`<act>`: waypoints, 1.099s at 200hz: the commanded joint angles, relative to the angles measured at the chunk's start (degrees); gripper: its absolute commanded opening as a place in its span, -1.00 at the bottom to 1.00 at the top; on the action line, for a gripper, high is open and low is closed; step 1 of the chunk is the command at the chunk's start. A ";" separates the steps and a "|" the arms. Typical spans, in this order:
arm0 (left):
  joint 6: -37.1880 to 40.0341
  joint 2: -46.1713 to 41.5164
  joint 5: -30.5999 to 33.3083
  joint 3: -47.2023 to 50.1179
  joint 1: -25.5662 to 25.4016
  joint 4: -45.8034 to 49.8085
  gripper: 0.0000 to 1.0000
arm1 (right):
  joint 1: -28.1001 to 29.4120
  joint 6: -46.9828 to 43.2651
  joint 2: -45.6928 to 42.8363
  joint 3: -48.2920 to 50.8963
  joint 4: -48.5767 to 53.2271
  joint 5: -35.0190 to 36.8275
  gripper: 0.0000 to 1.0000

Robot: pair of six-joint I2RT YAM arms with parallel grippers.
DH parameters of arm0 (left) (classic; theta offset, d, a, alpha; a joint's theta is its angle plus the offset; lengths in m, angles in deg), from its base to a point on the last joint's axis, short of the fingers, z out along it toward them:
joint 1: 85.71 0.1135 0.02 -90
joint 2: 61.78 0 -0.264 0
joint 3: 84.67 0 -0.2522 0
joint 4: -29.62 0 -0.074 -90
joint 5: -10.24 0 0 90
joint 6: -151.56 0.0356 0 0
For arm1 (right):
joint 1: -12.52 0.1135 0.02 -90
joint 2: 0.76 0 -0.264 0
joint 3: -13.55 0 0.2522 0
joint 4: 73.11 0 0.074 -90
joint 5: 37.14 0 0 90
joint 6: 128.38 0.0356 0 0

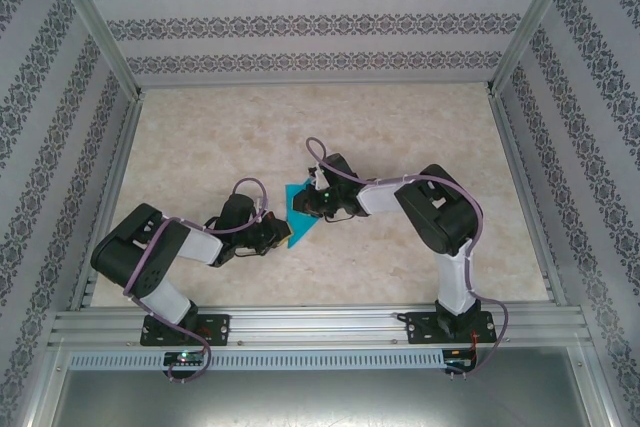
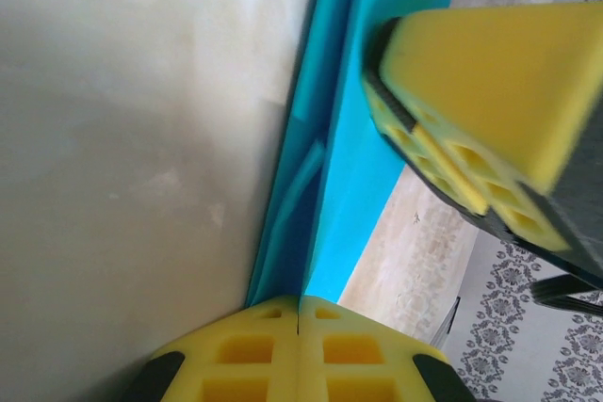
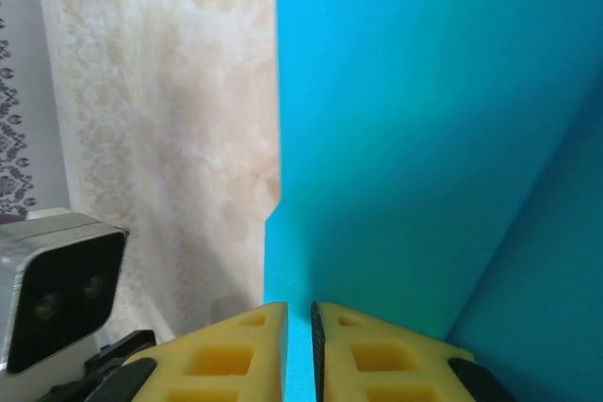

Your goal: Fold a paper plane with a square sheet of paper (pick it up from the middle)

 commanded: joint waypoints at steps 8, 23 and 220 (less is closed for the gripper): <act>0.51 -0.07 1.57 0.29 0.81 4.58 -1.00 | 0.29 -1.65 0.79 0.01 3.25 0.62 -0.68; 0.99 -0.36 1.71 -0.05 0.80 5.93 -1.00 | 0.14 -1.65 -1.59 1.11 3.14 2.35 -0.67; 4.63 -5.52 3.21 -1.16 0.81 14.55 -0.69 | 1.22 -2.67 2.28 -1.97 6.47 0.65 -0.67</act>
